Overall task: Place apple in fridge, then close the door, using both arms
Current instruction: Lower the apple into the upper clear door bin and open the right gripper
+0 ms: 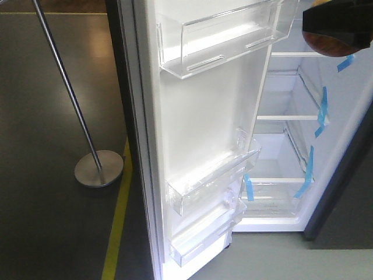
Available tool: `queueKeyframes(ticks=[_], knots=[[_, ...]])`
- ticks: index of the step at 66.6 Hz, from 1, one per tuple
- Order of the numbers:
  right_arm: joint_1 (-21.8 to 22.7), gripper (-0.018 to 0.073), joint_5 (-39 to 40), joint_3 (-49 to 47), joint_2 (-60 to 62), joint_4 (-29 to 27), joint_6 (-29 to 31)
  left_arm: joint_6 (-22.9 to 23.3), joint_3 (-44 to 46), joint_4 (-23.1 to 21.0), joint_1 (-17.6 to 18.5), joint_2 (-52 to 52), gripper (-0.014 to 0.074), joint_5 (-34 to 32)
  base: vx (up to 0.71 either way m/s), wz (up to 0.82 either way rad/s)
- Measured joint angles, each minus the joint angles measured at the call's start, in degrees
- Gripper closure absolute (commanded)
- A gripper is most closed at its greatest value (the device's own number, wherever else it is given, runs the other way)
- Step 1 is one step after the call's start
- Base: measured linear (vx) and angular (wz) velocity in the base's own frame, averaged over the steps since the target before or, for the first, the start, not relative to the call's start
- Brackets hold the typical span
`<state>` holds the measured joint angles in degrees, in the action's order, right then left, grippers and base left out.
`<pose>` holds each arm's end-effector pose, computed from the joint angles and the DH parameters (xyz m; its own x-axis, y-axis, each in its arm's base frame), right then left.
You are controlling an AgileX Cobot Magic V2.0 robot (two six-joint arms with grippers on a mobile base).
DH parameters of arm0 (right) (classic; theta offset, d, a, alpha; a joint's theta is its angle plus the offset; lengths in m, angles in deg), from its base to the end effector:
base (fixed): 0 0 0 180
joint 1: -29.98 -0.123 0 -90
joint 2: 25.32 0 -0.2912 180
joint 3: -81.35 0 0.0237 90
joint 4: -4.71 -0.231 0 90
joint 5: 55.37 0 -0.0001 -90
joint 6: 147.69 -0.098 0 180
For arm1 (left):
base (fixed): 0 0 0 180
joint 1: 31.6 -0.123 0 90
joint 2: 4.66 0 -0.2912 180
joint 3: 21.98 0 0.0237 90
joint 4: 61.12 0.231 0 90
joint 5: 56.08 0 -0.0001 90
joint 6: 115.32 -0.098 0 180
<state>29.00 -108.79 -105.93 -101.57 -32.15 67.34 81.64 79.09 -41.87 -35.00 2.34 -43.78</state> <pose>0.2141 0.0509 0.4730 -0.3472 -0.1725 -0.9218 -0.5229 0.8515 0.0376 0.0361 0.0091 0.1856 -0.1355 0.0247 -0.9905 -0.1243 0.9914 0.0418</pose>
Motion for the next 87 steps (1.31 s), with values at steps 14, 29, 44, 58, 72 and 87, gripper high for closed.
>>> queueKeyframes(ticks=[14, 29, 44, 58, 72, 87], knots=[[0.0, 0.0373, 0.0, 0.0, 0.0, 0.0, 0.0, 0.0, 0.0, 0.0, 0.0, 0.0, 0.0604, 0.0, 0.08, 0.02], [0.0, 0.0374, 0.0, 0.0, 0.0, 0.0, 0.0, 0.0, 0.0, 0.0, 0.0, 0.0, 0.0604, 0.0, 0.07, 0.0], [0.0, 0.0374, 0.0, 0.0, 0.0, 0.0, 0.0, 0.0, 0.0, 0.0, 0.0, 0.0, 0.0604, 0.0, 0.06, -0.01], [0.0, 0.0374, 0.0, 0.0, 0.0, 0.0, 0.0, 0.0, 0.0, 0.0, 0.0, 0.0, 0.0604, 0.0, 0.05, -0.02], [0.0, 0.0374, 0.0, 0.0, 0.0, 0.0, 0.0, 0.0, 0.0, 0.0, 0.0, 0.0, 0.0604, 0.0, 0.05, -0.02], [0.0, 0.0374, 0.0, 0.0, 0.0, 0.0, 0.0, 0.0, 0.0, 0.0, 0.0, 0.0, 0.0604, 0.0, 0.04, -0.02]])
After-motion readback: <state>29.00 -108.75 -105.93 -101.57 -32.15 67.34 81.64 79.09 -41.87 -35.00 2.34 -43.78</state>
